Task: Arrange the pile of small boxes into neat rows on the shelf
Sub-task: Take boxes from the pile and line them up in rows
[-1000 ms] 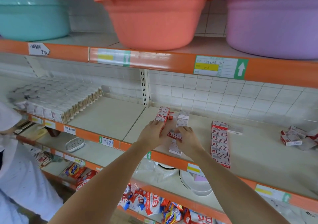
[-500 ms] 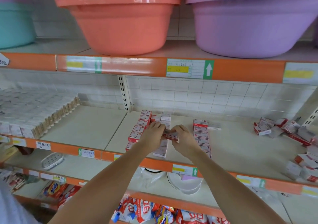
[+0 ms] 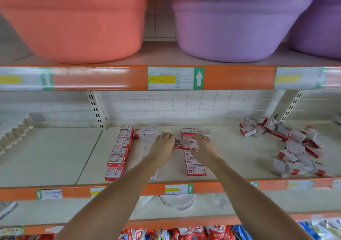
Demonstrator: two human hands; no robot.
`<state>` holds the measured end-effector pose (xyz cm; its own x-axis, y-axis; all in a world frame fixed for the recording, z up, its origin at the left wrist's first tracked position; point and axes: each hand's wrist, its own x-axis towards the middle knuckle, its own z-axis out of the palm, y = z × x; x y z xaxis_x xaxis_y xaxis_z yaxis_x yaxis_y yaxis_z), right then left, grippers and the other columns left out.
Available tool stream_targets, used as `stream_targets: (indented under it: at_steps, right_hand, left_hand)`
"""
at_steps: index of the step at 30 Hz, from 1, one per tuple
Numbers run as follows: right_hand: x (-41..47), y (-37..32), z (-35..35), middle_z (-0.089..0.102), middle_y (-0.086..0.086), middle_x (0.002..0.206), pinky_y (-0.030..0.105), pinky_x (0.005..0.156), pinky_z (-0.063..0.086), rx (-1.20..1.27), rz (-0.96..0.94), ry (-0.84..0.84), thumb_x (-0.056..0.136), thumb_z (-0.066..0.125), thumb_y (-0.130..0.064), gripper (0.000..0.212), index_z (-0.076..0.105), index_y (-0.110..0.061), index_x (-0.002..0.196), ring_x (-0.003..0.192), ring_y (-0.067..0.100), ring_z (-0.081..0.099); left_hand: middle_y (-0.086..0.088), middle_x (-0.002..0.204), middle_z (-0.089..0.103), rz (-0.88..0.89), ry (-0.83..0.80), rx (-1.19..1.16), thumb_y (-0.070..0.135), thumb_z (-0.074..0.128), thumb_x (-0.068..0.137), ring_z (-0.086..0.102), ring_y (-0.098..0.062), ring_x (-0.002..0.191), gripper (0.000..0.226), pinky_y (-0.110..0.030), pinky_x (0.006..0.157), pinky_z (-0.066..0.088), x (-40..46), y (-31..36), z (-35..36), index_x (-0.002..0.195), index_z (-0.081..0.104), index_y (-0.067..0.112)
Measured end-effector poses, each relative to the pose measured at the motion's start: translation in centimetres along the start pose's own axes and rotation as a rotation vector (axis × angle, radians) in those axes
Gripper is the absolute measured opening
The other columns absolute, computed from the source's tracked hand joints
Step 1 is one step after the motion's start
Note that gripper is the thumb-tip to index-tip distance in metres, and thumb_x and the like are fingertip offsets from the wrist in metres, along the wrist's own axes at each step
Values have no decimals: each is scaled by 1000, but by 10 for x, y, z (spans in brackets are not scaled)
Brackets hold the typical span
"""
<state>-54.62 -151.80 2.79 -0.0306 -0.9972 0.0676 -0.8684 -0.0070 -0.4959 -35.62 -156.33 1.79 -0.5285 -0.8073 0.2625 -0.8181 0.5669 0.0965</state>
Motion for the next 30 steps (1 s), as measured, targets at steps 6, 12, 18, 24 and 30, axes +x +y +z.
stream_targets:
  at_steps: [6, 12, 18, 24, 30]
  right_hand:
    - [6, 17, -7, 45, 2, 147, 39, 113, 32, -99, 35, 41, 84, 67, -19, 64, 43, -19, 144, 135, 25, 38]
    - [21, 36, -10, 45, 4, 145, 37, 109, 37, -81, 89, 41, 91, 59, -19, 52, 45, -15, 141, 133, 25, 39]
    - [42, 45, -6, 49, 4, 138, 39, 107, 40, -22, 50, 0, 91, 58, -18, 44, 52, -15, 134, 131, 24, 41]
    - [58, 47, 4, 57, 3, 122, 39, 101, 43, -37, -81, 15, 88, 64, -16, 32, 61, -14, 120, 124, 25, 44]
    - [62, 47, 11, 57, 5, 117, 37, 93, 46, -88, -145, 67, 90, 60, -7, 25, 66, -13, 114, 114, 27, 48]
  left_hand:
    - [-3, 130, 53, 15, 1, -37, 21, 61, 96, 45, -22, 122, 36, -34, 104, 38, 27, 17, 20, 129, 48, 15]
    - [-4, 130, 53, -43, -3, -103, 28, 60, 95, 45, -23, 120, 40, -35, 101, 40, 51, 27, 34, 131, 47, 13]
    - [-5, 126, 55, -195, -34, -84, 30, 54, 98, 48, -25, 117, 38, -38, 99, 42, 61, 35, 42, 132, 47, 14]
    - [-3, 120, 56, -217, -40, -128, 31, 54, 96, 50, -24, 113, 34, -38, 96, 42, 63, 30, 41, 126, 50, 14]
    - [-2, 118, 57, -196, -60, -166, 34, 57, 95, 52, -24, 111, 33, -37, 93, 42, 62, 18, 34, 122, 51, 15]
